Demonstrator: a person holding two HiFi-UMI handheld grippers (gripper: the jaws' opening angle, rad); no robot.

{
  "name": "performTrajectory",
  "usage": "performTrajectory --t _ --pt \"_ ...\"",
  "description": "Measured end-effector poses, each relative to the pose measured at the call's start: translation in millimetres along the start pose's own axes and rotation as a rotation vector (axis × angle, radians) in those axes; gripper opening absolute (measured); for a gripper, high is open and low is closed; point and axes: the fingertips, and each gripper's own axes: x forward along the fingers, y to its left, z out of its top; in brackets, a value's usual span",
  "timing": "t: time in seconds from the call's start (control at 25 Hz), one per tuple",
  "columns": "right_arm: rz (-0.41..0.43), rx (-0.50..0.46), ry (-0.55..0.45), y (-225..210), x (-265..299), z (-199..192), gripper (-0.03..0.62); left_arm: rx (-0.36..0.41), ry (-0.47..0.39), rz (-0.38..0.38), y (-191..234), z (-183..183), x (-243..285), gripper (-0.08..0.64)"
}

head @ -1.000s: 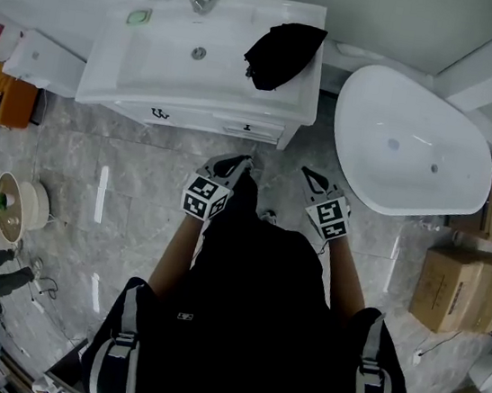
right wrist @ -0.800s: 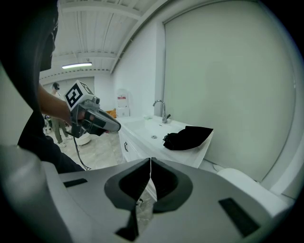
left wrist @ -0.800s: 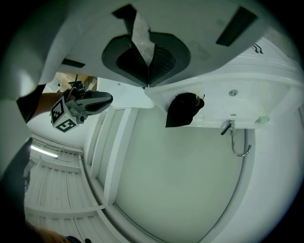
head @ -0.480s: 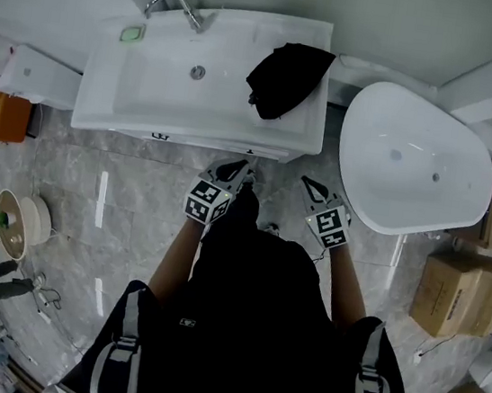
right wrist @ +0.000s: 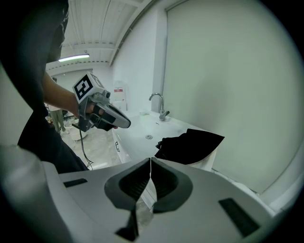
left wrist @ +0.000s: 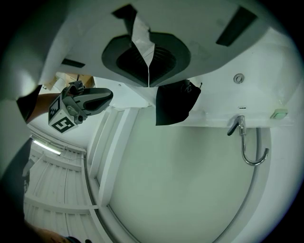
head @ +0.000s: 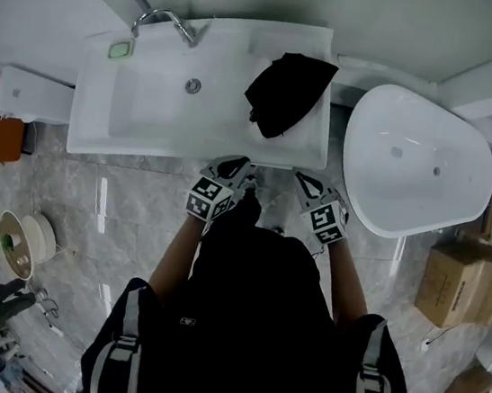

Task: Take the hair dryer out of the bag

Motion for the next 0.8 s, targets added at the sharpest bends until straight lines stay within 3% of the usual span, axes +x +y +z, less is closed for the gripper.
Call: performTrajectory --t 0.8 --pt "-0.052 -0.013 0.033 -21 84 50 0.060 0.039 0.001 -0.073 82 33 17 0.017"
